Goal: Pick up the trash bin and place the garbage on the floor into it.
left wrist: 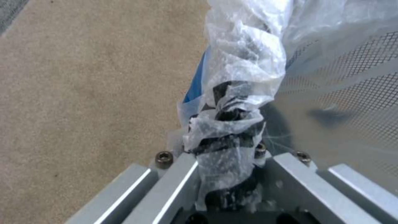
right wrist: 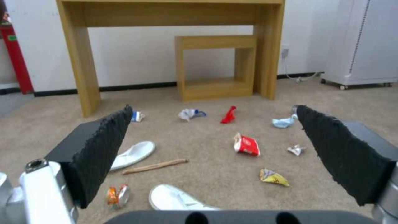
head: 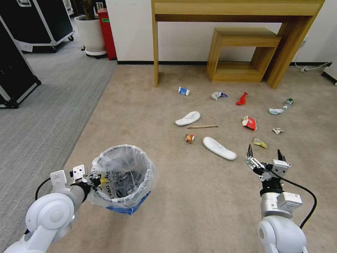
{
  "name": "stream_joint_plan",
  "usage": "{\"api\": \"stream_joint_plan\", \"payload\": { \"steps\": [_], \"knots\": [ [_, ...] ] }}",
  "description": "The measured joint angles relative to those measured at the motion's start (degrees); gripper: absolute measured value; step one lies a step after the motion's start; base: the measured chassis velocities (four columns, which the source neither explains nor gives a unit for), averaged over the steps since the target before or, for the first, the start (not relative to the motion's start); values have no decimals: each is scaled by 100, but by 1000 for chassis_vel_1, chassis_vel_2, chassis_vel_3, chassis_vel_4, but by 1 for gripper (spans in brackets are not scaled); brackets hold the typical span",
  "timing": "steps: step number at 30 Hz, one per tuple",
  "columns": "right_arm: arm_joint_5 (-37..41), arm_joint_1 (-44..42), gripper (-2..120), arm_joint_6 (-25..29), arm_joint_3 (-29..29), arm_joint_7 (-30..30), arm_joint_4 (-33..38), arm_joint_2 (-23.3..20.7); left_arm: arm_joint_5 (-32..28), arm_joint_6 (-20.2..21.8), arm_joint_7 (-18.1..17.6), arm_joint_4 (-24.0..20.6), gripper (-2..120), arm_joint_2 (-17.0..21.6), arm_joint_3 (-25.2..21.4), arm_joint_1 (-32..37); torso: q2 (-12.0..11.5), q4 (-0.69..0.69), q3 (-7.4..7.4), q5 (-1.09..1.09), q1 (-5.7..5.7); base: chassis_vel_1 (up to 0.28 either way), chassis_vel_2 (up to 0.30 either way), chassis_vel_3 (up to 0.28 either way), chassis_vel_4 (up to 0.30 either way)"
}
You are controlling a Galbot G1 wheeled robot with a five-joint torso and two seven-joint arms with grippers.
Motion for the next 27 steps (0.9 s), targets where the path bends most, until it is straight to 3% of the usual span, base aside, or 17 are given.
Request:
{"api": "stream_joint_plan", "payload": {
  "steps": [27],
  "knots": [
    [-67,42,100,-164,109,-38,27,-135,69,-18,3,130,0,-97,100,-106,0,0,-1,0,0,-2,1,1,-2]
  ]
}}
